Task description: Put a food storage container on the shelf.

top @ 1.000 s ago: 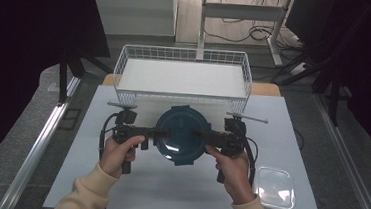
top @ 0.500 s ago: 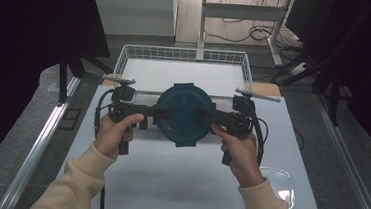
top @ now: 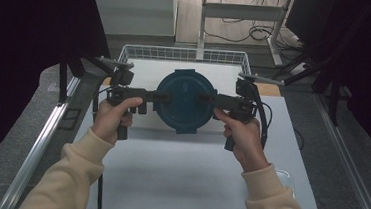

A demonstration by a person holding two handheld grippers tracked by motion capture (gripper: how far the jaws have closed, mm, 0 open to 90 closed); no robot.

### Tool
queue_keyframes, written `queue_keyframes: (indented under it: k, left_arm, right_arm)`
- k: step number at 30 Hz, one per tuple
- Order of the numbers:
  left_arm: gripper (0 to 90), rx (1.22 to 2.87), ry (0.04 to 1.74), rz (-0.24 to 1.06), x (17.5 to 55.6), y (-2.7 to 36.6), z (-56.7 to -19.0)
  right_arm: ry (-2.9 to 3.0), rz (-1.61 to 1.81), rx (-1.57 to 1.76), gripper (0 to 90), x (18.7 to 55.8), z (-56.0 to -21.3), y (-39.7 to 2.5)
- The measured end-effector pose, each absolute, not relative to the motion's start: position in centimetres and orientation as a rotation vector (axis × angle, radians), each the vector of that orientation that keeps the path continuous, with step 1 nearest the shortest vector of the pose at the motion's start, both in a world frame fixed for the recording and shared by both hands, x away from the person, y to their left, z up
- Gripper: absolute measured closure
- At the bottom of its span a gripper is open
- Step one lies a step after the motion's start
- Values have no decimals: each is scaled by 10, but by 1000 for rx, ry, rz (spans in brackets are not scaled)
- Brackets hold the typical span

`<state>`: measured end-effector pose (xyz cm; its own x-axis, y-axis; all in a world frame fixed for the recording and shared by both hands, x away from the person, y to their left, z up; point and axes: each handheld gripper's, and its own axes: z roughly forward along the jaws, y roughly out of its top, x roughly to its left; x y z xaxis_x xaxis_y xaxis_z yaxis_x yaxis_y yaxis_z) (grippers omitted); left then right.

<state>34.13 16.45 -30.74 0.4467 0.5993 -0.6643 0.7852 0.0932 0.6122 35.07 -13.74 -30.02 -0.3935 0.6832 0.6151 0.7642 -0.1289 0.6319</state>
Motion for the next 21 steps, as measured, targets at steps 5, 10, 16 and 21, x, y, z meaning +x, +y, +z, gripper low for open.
queue_keyframes:
  k: [5,10,16,21]
  left_arm:
    - [402,1588,1238,-219,349,165,-300]
    - [402,1590,1227,-211,355,166,-294]
    - [401,1571,1228,-211,371,170,-288]
    - [401,1581,1231,-206,389,173,-284]
  right_arm:
    - [-2036,-1560,-1687,306,358,-288,-137]
    - [-2046,-1550,-1682,306,364,-281,-136]
    - [-2063,-1538,-1680,307,379,-270,-132]
    - [-2075,-1536,-1667,307,398,-268,-130]
